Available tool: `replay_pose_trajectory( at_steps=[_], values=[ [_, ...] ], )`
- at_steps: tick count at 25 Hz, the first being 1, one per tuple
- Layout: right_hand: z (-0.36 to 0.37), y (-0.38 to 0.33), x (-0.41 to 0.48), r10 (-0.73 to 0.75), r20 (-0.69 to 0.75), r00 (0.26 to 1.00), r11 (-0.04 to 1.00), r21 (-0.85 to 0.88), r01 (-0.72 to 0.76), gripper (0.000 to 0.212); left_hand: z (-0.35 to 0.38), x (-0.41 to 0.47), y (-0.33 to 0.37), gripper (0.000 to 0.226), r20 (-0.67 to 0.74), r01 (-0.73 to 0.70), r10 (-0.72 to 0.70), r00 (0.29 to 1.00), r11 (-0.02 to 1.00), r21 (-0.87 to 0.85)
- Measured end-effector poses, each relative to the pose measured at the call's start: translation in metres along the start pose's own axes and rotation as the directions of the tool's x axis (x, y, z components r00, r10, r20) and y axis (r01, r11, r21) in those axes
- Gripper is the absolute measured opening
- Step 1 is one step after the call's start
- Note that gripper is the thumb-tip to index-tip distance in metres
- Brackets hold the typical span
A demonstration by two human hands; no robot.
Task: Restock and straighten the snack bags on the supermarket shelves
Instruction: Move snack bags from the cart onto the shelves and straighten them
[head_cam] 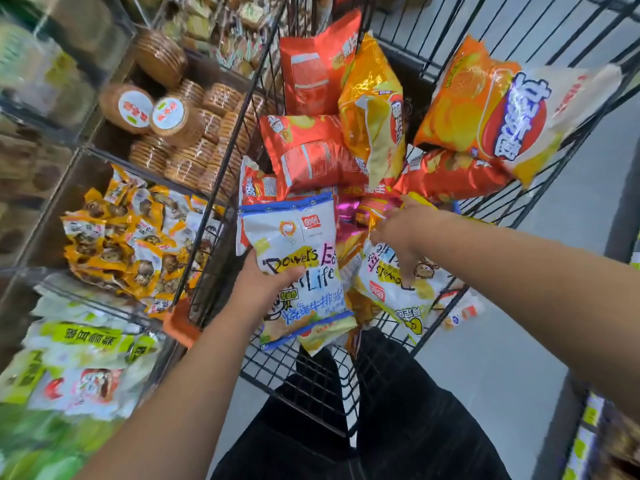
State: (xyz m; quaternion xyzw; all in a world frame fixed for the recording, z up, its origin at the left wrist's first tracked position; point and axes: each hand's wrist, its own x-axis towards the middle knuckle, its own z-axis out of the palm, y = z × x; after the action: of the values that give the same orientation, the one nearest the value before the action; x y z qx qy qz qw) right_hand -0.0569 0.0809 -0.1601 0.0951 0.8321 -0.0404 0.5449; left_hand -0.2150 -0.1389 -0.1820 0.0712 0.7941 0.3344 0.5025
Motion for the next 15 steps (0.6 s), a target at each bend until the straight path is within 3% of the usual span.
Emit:
replay_pose_trajectory(
  at_steps=[3, 5, 6, 8, 10, 12, 15],
  values=[
    [-0.002, 0.006, -0.012, -0.011, -0.098, 0.995, 0.989, 0.143, 0.025, 0.109, -0.015, -0.006, -0.004, 0.091, -0.047, -0.023, 0.021, 0.999, 0.999, -0.035],
    [0.000, 0.017, -0.025, 0.053, -0.256, 0.965, 0.977, 0.213, 0.002, 0.104, -0.021, -0.010, -0.006, 0.082, -0.080, -0.032, 0.028, 0.996, 0.998, -0.053],
    [0.002, 0.023, -0.031, 0.127, -0.352, 0.927, 0.964, 0.266, -0.031, 0.101, -0.023, -0.013, -0.005, 0.083, -0.083, -0.036, 0.031, 0.996, 0.997, -0.068],
    [0.007, 0.030, -0.041, 0.358, -0.516, 0.778, 0.897, 0.422, -0.133, 0.097, -0.023, -0.016, -0.004, 0.086, -0.098, -0.051, 0.042, 0.994, 0.994, -0.100],
    [0.010, 0.025, -0.047, 0.568, -0.545, 0.617, 0.781, 0.593, -0.195, 0.096, -0.020, -0.019, -0.003, 0.083, -0.103, -0.056, 0.044, 0.994, 0.992, -0.113],
    [0.010, 0.012, -0.046, 0.640, -0.516, 0.569, 0.721, 0.660, -0.211, 0.095, -0.017, -0.021, -0.001, 0.083, -0.108, -0.060, 0.046, 0.993, 0.990, -0.130],
    [0.000, -0.006, -0.049, 0.643, -0.541, 0.542, 0.714, 0.678, -0.171, 0.094, -0.013, -0.021, 0.002, 0.069, -0.110, -0.080, 0.062, 0.992, 0.982, -0.170]
  ],
)
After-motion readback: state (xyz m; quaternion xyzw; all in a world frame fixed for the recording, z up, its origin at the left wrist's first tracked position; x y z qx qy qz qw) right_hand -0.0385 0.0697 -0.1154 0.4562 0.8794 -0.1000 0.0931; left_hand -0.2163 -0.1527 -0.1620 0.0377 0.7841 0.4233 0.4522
